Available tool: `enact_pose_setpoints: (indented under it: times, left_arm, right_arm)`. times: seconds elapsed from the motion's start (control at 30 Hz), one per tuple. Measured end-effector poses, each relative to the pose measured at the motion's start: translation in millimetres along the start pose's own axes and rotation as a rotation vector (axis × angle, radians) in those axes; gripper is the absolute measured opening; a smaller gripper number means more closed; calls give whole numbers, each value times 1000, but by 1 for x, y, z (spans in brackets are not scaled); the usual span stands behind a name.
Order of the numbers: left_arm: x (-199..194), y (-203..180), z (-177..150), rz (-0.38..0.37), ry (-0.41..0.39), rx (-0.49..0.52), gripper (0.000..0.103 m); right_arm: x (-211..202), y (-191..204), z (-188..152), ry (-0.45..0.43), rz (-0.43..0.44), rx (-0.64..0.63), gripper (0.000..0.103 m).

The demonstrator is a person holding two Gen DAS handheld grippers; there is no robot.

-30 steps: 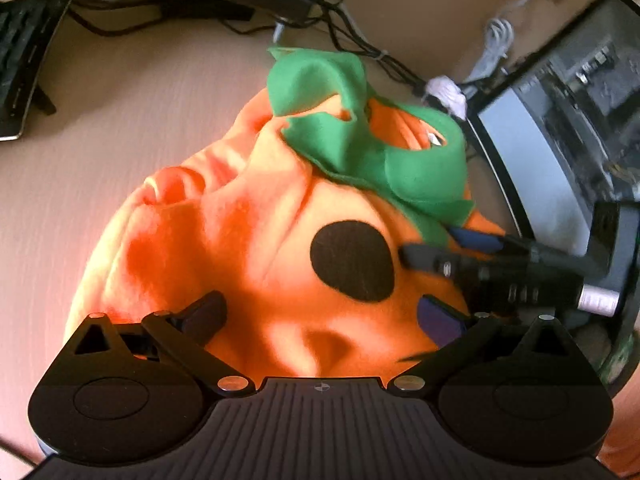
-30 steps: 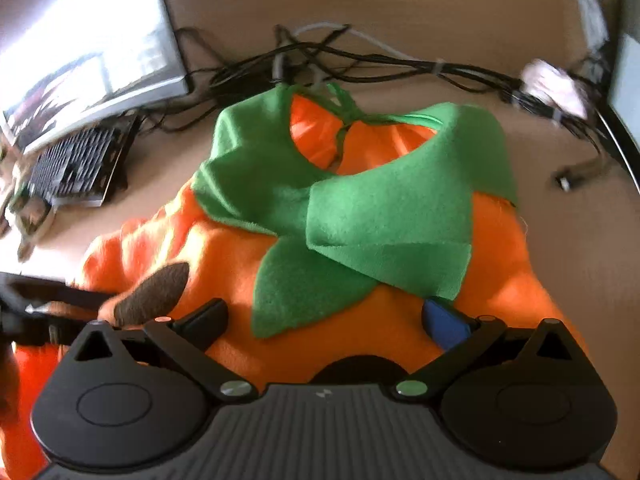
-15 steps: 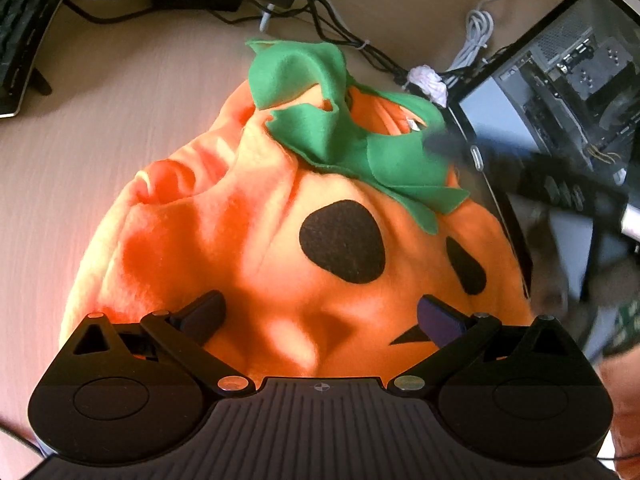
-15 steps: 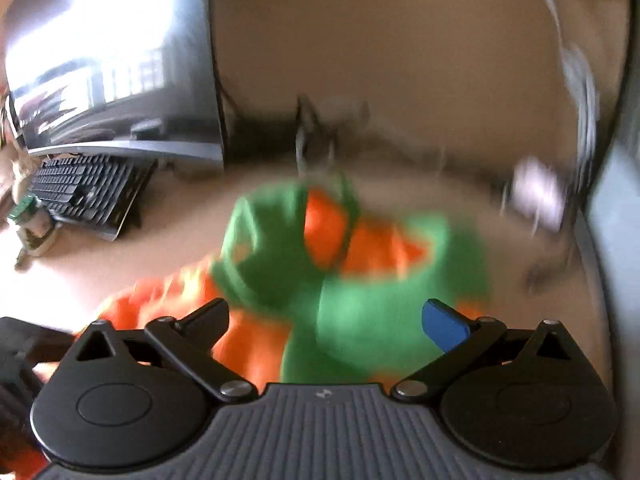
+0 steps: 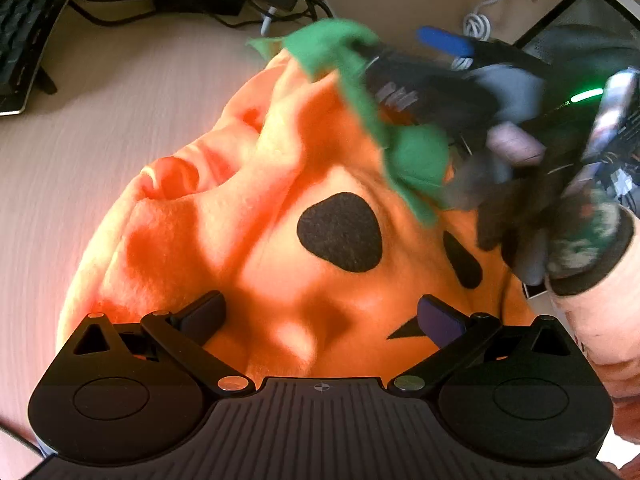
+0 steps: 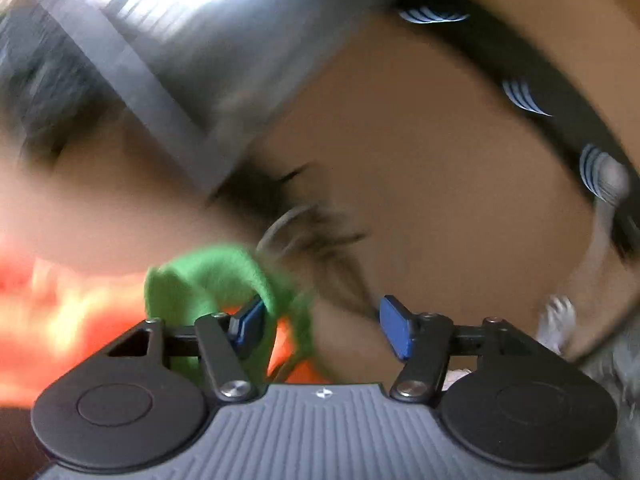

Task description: Fold clothes

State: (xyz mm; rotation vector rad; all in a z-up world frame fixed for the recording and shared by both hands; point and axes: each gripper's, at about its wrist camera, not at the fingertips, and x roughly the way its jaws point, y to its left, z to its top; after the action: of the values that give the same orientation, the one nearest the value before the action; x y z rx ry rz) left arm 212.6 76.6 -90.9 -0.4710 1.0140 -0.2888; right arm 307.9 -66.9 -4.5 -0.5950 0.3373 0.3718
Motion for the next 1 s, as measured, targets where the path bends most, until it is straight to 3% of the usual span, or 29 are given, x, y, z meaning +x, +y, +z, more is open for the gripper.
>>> enact_pose_setpoints:
  times: [0.07,0.17,0.23,0.37,0.53,0.57,0.6,0.73,0.77,0.9,1.0]
  left_arm:
    - [0,0,0,-1,1,0,103]
    - [0,-1,0,3,7,5,103]
    - [0,-2,0,5,9,7,103]
    - [3,-4,3,21,22,13,103]
    - [1,-5,4,39,35,19,103]
    - [0,-6,4,44,38,19,103]
    - [0,-8,5,51,41,18,103]
    - [0,-13,6,67,49,22,103]
    - [-1,-13,7,69,51,22,103]
    - [-10,-5,14,42,55,-39,103]
    - [-29,-3,25,10,-18,-38,103]
  right_arm:
    - [-9,-14,-2,27,91,37,79]
    - [-21,-23,-17,79,177,22,79]
    - [-25,-37,-24,112,215,89,79]
    - [-11,-75,-25,172,178,266,75]
    - [47,-92,-41,289,124,326,74]
    - [58,-93,-47,312,134,343,69]
    - [70,-94,-53,334,150,360,53]
    - [88,-87,-61,386,197,424,26]
    - [84,-86,-58,379,198,426,10]
    - [18,-103,-38,255,240,513,10]
    - [-35,-96,-38,220,273,495,10]
